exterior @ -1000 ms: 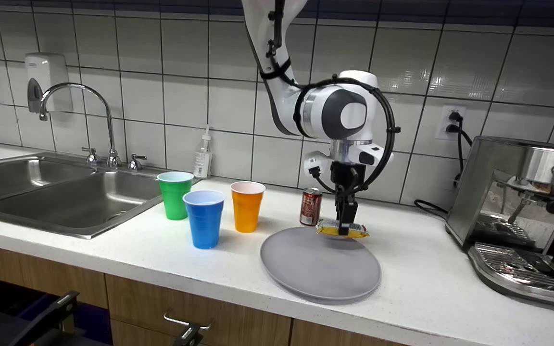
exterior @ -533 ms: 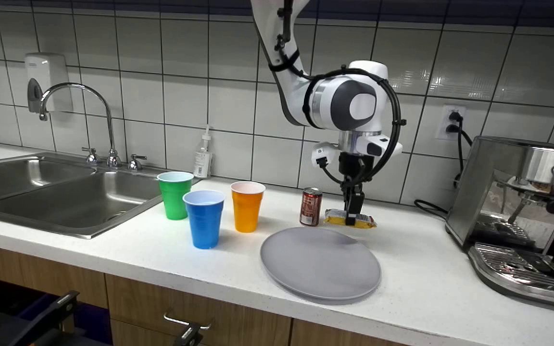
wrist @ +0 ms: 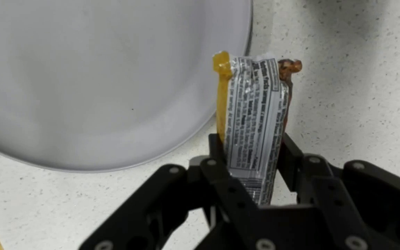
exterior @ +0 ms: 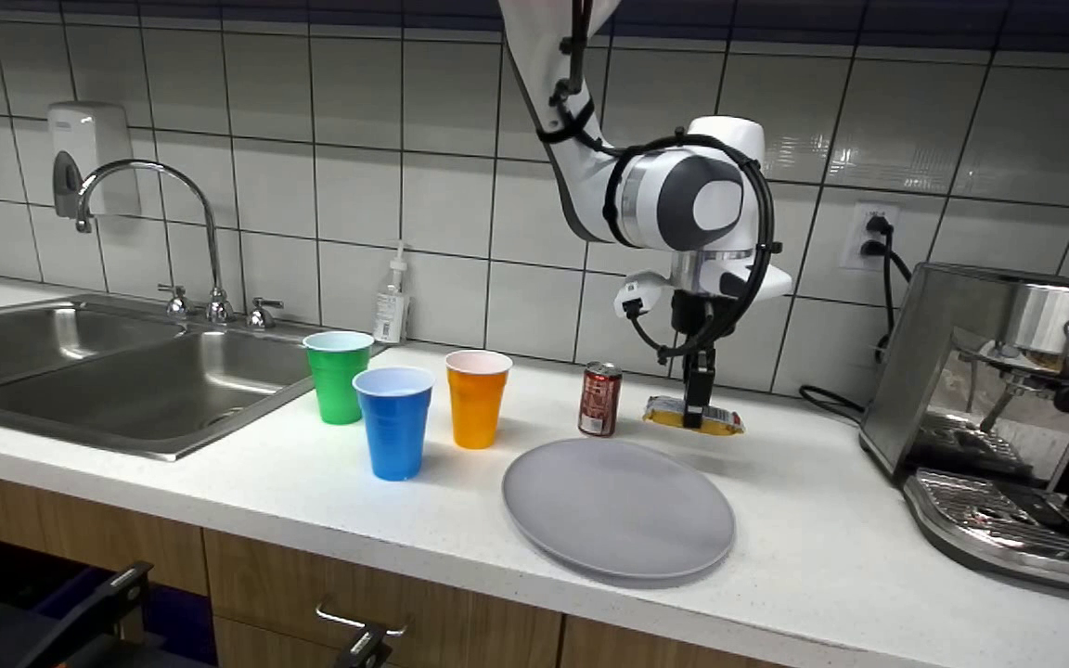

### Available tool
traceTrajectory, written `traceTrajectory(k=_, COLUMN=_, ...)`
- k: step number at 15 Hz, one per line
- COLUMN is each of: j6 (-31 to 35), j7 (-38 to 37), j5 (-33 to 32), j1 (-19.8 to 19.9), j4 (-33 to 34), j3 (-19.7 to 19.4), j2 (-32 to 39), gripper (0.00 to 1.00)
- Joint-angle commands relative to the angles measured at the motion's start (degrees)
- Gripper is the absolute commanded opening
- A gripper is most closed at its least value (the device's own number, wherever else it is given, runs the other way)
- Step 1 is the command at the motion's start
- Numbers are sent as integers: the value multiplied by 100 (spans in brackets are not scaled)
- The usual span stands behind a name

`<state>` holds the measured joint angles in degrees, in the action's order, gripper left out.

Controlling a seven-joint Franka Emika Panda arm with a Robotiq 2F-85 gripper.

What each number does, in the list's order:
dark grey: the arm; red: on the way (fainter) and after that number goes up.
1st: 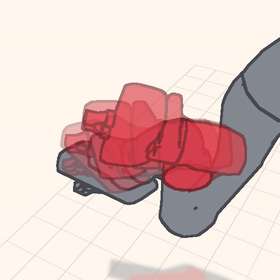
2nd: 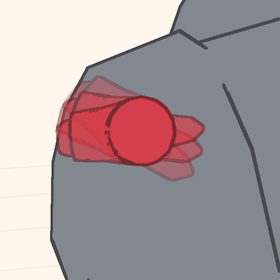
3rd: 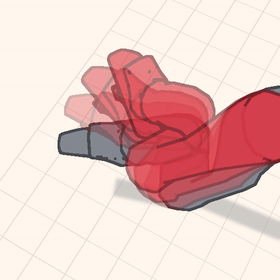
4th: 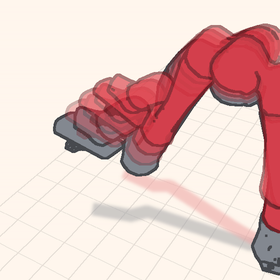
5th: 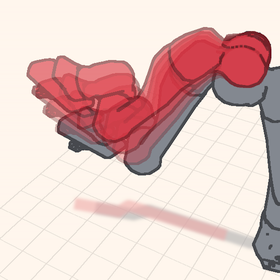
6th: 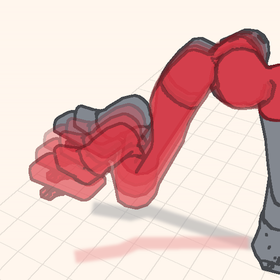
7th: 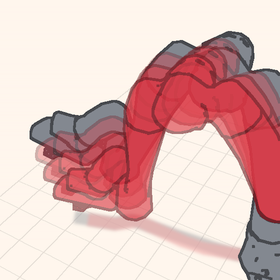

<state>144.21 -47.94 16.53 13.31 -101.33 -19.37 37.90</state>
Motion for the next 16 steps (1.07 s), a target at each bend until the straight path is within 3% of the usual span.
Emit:
traceTrajectory(k=1, j6=-177, j7=-386, j5=43, j1=142, j4=569, j3=48, j2=357, gripper=17)
traceTrajectory(k=16, j6=-142, j7=-1238, j5=-39, j1=189, j4=1442, j3=46, j2=1245, gripper=17)
